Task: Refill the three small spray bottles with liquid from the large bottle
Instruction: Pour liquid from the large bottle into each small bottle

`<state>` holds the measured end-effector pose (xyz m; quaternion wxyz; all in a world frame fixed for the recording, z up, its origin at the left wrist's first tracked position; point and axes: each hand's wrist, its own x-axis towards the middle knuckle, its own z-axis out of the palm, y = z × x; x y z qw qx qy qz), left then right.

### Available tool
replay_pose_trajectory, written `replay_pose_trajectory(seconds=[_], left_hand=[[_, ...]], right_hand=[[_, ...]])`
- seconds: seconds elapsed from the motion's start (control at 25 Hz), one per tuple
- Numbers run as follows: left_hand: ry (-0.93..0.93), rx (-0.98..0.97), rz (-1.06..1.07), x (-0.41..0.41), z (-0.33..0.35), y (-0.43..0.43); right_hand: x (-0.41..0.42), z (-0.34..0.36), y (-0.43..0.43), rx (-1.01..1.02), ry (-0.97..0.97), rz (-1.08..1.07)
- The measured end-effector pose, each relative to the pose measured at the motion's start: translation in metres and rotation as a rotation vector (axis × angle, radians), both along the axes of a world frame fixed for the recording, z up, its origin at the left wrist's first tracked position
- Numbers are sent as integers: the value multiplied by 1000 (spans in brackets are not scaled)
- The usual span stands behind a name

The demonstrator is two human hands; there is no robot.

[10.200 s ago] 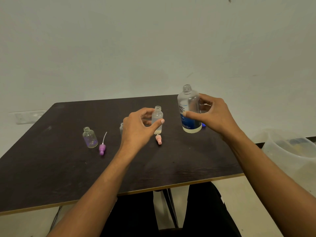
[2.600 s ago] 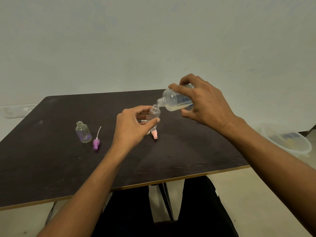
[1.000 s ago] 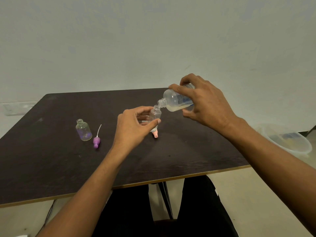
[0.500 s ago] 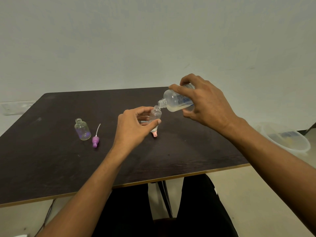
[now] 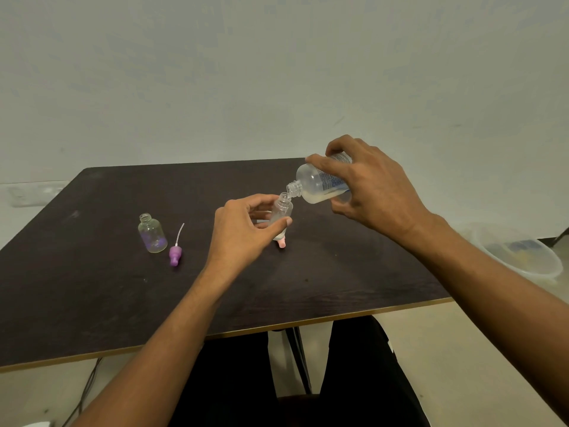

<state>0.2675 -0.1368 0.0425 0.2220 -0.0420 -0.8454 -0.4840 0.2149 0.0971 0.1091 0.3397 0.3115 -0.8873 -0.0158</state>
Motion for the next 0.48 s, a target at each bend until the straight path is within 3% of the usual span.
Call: replay_pose_trajectory(seconds=[0.48], left_hand=[[9,-12,7,0,-2,-2]], right_hand=[[0,-1,-2,-1,-5,12]])
